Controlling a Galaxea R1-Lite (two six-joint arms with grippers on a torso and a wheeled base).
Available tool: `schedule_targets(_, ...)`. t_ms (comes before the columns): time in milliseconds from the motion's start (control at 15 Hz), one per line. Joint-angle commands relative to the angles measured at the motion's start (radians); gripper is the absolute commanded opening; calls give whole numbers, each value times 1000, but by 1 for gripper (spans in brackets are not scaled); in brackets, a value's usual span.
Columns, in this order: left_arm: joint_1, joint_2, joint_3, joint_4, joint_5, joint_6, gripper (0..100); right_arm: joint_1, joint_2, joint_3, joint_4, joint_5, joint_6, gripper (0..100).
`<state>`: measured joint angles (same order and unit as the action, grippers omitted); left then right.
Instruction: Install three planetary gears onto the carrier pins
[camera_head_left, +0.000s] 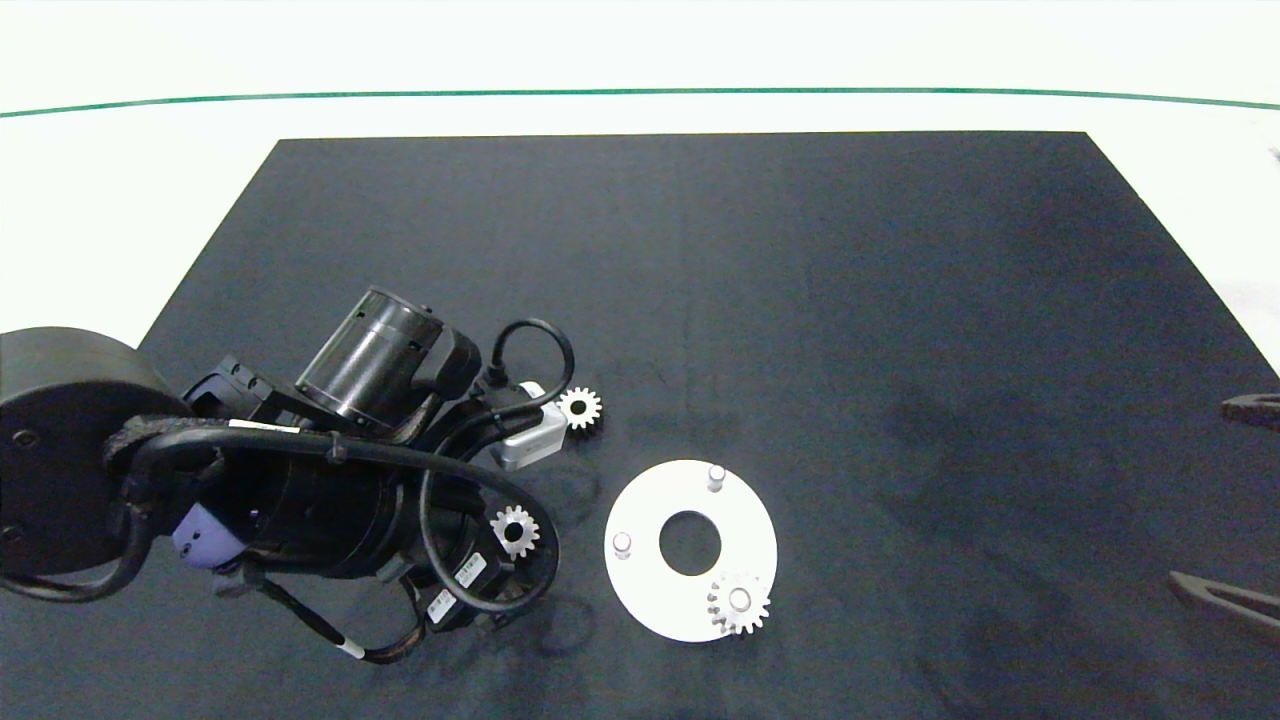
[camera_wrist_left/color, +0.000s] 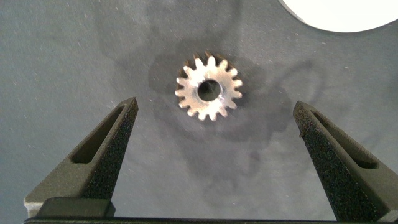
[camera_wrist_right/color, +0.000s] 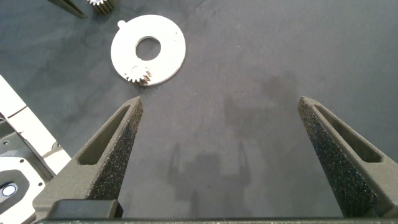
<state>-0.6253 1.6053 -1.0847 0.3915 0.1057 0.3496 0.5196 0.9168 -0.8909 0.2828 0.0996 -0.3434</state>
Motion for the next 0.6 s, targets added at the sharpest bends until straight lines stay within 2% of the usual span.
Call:
schedule_targets(67,1,18,-18,3,8,6,100,0,4,-2,1,2,-3,100)
schedule_targets(133,1,22,-21,1,9,12,100,0,4,-2,1,2,-3,100)
schedule_targets(200,6,27,-24,-2,9,42,100,0,2,-8,-1,0,-2,100)
schedule_targets(267,7,28,-26,-6,9,55,100,0,2,-14,-1,2,-2,100)
schedule_targets(600,1,27,-21,-26,9,55,92,0,1,-16,-1,2,-2,100)
